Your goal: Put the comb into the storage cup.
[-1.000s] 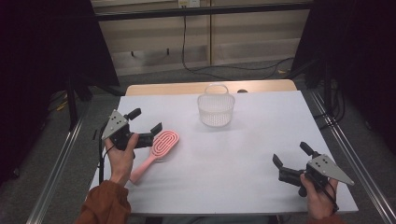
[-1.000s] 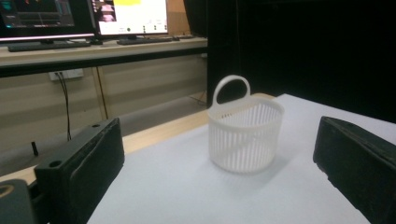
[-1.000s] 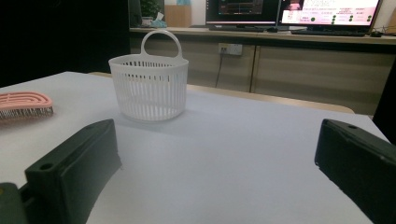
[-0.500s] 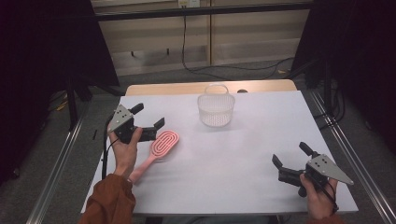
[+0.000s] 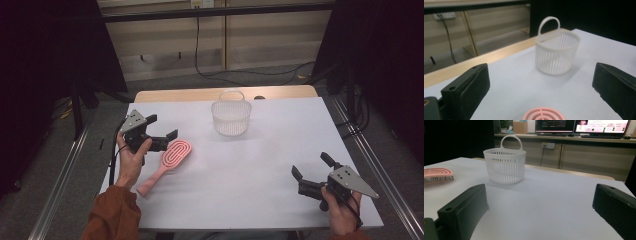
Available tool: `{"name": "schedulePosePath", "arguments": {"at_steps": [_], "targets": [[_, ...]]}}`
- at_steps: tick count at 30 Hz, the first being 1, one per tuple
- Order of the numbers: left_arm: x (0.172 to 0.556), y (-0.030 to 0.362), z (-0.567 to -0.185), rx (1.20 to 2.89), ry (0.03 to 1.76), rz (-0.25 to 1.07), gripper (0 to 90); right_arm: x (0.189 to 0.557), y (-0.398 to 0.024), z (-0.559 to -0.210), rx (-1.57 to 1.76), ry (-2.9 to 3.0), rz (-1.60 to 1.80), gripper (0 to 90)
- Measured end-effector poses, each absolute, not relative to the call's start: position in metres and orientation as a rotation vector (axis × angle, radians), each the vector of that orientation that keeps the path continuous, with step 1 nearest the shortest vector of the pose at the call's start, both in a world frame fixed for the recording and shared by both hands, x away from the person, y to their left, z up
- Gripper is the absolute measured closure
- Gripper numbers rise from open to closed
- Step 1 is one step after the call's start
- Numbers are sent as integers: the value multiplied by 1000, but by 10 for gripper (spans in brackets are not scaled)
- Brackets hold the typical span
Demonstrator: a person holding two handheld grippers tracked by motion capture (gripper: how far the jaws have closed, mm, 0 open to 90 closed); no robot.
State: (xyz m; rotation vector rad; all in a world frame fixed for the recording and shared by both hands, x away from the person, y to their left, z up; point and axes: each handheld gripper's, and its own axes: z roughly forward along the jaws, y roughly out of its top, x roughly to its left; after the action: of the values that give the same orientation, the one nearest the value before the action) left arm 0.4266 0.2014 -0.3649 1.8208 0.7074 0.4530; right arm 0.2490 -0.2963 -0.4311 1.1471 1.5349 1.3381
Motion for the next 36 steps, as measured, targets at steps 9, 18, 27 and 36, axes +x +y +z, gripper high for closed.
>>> {"name": "schedulePosePath", "arguments": {"at_steps": [9,18,27,36], "targets": [[429,200,-360,1931,768,473,28,249,-296,-431,1147,1537,1337,0],[437,200,-360,2061,839,396,55,249,-296,-431,1141,1539,1336,0],[441,199,-361,2170,863,334,49,249,-296,-431,1138,1541,1337,0],[444,202,-366,2247,922,224,51,249,-296,-431,1137,1547,1338,0]]}}
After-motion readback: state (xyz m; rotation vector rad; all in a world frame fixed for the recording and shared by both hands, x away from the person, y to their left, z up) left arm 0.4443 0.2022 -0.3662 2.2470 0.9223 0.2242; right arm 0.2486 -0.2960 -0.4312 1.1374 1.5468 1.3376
